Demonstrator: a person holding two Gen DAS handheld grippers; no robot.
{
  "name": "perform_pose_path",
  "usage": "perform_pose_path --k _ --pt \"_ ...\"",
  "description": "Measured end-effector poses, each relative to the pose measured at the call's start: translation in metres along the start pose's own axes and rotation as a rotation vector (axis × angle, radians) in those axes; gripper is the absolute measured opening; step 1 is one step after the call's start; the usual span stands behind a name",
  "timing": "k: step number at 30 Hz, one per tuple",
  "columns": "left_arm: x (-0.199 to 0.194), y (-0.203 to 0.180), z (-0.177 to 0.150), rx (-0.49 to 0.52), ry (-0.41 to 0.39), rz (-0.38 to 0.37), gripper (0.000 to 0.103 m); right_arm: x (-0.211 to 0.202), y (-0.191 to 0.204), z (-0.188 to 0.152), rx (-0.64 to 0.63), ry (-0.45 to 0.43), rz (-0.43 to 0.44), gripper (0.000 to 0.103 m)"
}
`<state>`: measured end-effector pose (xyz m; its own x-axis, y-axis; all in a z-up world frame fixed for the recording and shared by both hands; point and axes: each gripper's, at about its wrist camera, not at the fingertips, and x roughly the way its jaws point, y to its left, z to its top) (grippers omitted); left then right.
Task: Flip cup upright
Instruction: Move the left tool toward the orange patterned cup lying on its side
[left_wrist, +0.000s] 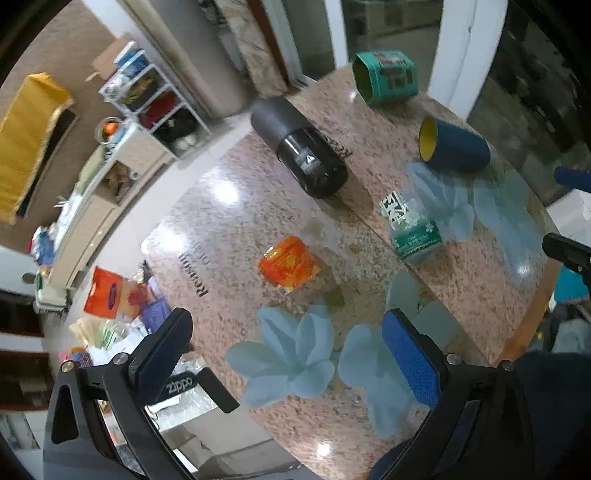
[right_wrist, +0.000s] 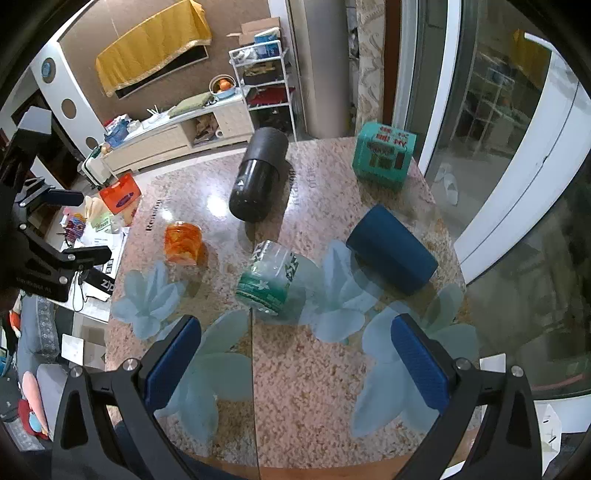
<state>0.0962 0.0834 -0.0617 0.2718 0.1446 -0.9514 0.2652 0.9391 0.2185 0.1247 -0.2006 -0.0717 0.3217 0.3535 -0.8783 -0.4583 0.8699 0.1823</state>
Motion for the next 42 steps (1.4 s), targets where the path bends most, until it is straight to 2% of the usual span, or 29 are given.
perform_pose_path --k 5,9,13,16,19,24,30,36,42 --pt "0.034 0.014 0.012 0.014 0.076 -0.041 0.103 0.017 0.001 0.0 0.01 0.052 0.002 0.103" --pt "0.053 0.019 0.019 0.045 0.086 -0.064 0.103 0.029 0.002 0.0 0.012 0.092 0.006 0.103" --pt "0.071 0.011 0.022 0.231 0.073 -0.078 0.103 0.04 0.003 -0.002 0.011 0.131 0.003 0.103" --pt "0.084 0.001 0.021 0.407 0.064 -0.072 0.103 0.045 0.003 -0.004 0.014 0.152 0.0 0.103" --pt "0.097 -0.001 0.02 0.532 0.062 -0.098 0.103 0.053 0.001 -0.007 0.025 0.178 -0.007 0.103" --pt "0.104 -0.001 0.016 0.747 -0.037 -0.115 0.103 0.066 0.0 -0.011 0.036 0.215 -0.027 0.103" --pt "0.118 -0.006 0.009 0.961 -0.092 -0.076 0.103 0.081 0.004 -0.014 0.036 0.245 -0.044 0.103" --pt "0.133 -0.014 -0.021 1.343 -0.117 -0.013 0.103 0.089 0.003 -0.019 0.061 0.263 -0.045 0.103" --pt "0.15 -0.023 -0.042 1.623 -0.162 0.027 0.103 0.102 0.003 -0.028 0.095 0.305 -0.044 0.103"
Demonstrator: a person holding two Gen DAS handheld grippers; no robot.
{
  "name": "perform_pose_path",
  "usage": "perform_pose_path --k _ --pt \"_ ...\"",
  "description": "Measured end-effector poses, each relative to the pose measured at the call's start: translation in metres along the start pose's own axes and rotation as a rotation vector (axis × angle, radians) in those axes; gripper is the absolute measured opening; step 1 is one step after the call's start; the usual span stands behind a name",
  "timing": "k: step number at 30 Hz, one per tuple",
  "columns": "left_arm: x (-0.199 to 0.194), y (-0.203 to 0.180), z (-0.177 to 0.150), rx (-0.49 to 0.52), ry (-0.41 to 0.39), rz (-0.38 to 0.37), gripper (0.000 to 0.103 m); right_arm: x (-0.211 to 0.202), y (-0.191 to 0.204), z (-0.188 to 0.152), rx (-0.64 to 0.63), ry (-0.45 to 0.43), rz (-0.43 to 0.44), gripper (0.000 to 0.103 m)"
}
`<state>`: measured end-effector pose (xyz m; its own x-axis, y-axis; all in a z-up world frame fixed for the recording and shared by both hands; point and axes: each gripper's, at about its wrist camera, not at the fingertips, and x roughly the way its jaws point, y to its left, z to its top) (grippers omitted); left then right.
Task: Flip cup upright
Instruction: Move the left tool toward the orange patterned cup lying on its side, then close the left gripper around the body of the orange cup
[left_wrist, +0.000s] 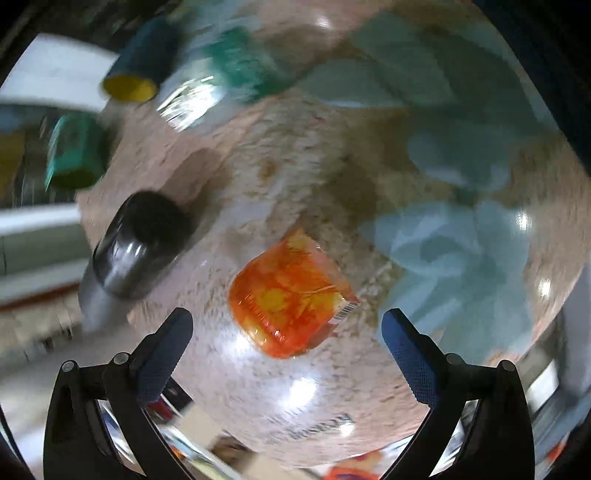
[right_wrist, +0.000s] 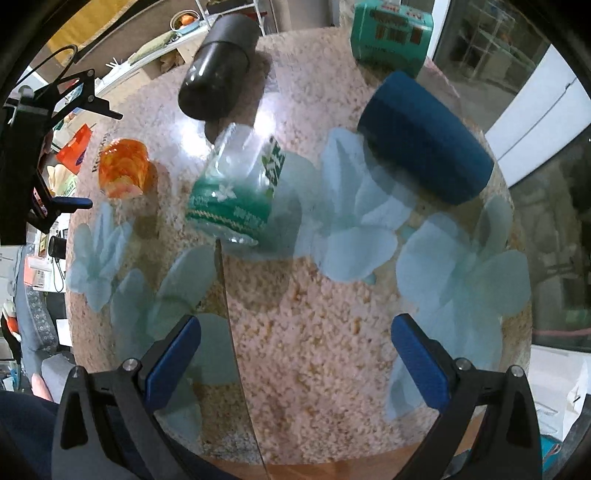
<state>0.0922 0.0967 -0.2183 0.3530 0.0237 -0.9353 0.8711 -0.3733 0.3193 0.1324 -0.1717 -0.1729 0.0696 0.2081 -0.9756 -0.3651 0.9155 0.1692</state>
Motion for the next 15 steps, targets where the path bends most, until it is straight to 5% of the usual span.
perform_pose_path --k 4,7,15 --pt "0.01 0.0 0.003 0.115 -0.016 -0.028 0.103 0.006 -0.003 -0.002 0.03 0.019 0.0 0.103" --pt "0.02 0.001 0.005 0.171 -0.005 -0.086 0.09 0.006 -0.006 -0.002 0.049 0.025 0.002 0.103" --pt "0.039 0.003 0.008 0.236 -0.019 -0.11 0.082 0.014 -0.015 -0.002 0.097 0.034 0.006 0.103"
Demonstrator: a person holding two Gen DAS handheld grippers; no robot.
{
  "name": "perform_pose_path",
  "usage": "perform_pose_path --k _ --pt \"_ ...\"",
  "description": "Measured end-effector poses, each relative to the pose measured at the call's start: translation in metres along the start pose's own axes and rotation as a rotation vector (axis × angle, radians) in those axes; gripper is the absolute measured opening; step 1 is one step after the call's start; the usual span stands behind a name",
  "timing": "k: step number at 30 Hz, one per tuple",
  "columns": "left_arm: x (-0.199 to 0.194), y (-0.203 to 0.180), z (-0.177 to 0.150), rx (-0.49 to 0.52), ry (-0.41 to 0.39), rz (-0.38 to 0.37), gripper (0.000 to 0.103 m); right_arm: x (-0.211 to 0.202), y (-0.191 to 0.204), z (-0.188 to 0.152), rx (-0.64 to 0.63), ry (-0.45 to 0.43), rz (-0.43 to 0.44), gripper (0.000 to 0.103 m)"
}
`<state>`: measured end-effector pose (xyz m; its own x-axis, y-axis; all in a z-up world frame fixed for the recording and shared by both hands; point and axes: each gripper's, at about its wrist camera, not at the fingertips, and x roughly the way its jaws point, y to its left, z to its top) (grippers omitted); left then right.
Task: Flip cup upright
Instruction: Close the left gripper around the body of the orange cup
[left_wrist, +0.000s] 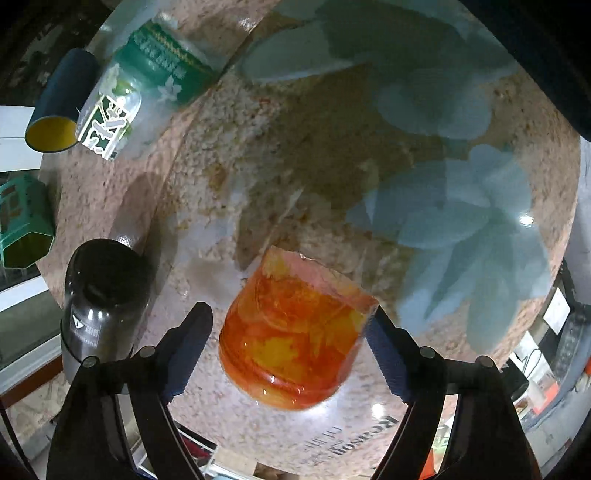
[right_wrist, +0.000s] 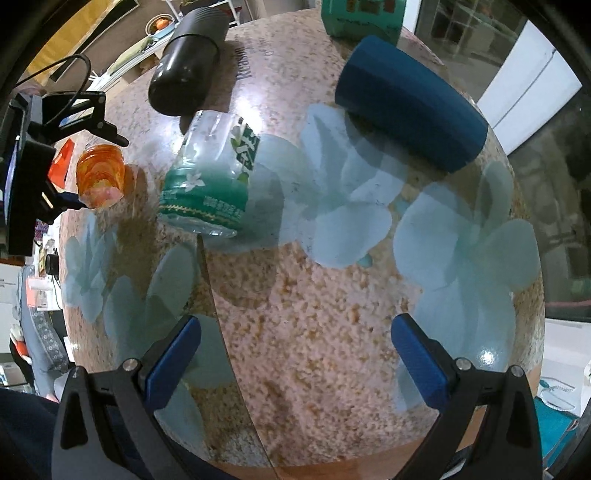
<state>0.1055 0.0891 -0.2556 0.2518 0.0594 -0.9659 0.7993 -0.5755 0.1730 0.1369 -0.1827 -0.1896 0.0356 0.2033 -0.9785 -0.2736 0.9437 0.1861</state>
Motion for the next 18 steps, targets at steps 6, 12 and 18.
perform_pose_path --k 6,12,18 --pt "0.009 0.004 0.005 -0.012 -0.007 -0.034 0.073 0.004 -0.013 0.001 0.037 0.008 0.0 0.103" --pt "0.012 0.033 -0.001 -0.109 -0.011 -0.08 0.07 -0.002 -0.026 0.0 0.059 -0.003 0.003 0.103" --pt "0.003 0.068 -0.004 -0.366 -0.05 -0.102 0.07 -0.015 -0.04 -0.009 0.089 -0.011 0.024 0.103"
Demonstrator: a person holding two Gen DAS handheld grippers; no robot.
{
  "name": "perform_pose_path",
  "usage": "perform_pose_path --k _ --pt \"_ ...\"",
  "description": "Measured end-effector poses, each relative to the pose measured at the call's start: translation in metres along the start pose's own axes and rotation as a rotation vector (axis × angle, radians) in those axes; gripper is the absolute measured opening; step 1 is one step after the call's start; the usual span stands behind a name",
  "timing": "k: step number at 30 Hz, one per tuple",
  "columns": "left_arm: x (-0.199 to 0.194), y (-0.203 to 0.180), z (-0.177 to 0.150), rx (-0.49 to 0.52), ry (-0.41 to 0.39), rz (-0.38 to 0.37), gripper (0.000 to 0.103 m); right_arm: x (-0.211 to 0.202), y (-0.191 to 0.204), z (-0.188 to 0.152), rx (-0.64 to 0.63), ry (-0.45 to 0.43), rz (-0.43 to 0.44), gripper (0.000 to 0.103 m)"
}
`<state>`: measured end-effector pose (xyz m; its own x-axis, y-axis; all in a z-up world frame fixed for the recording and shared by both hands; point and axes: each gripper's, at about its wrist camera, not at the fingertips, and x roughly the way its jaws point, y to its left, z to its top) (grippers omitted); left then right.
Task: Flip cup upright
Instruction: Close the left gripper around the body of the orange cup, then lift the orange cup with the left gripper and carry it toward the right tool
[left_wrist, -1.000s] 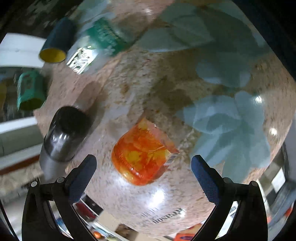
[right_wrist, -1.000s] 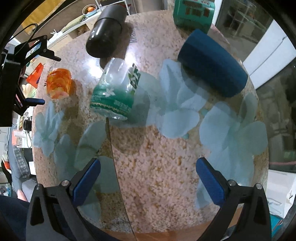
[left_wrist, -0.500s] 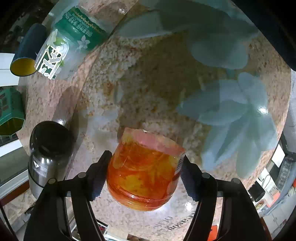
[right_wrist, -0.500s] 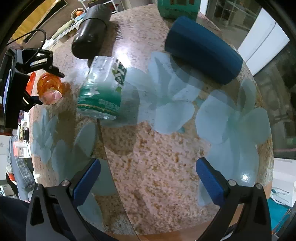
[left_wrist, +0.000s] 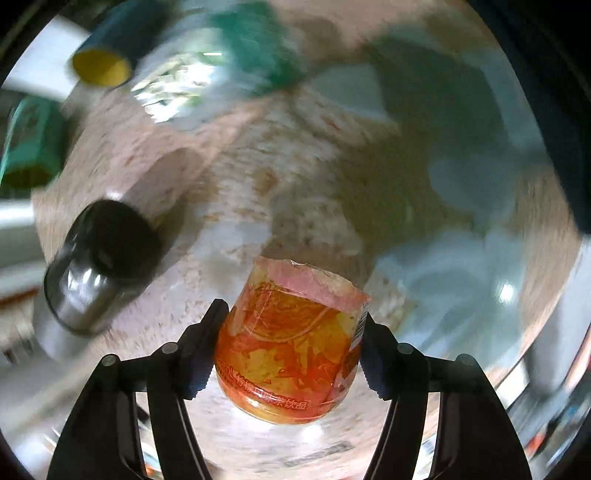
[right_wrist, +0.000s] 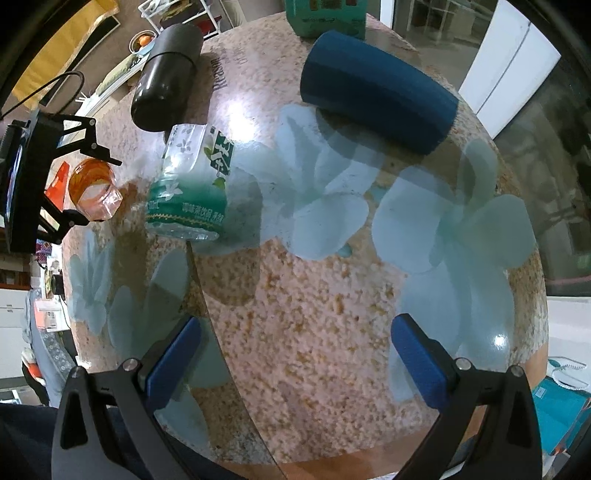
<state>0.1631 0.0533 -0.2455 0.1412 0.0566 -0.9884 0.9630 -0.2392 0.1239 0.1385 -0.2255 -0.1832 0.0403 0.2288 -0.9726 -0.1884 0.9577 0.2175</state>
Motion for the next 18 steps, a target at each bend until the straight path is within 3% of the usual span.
perform_pose_path --k 7,12,16,18 --pt "-0.023 0.029 0.004 -0.395 -0.085 -0.107 0.069 -0.023 -0.007 -0.007 0.006 -0.023 0.023 0.103" --pt "-0.05 0.023 0.014 -0.626 -0.159 -0.147 0.07 -0.041 -0.012 -0.005 -0.015 -0.058 0.046 0.103" --pt "-0.067 -0.003 0.036 -0.754 -0.195 -0.133 0.07 -0.054 -0.007 -0.011 -0.042 -0.084 0.078 0.103" --pt "-0.077 -0.036 0.046 -0.799 -0.201 -0.112 0.07 -0.06 0.0 -0.015 -0.06 -0.094 0.094 0.103"
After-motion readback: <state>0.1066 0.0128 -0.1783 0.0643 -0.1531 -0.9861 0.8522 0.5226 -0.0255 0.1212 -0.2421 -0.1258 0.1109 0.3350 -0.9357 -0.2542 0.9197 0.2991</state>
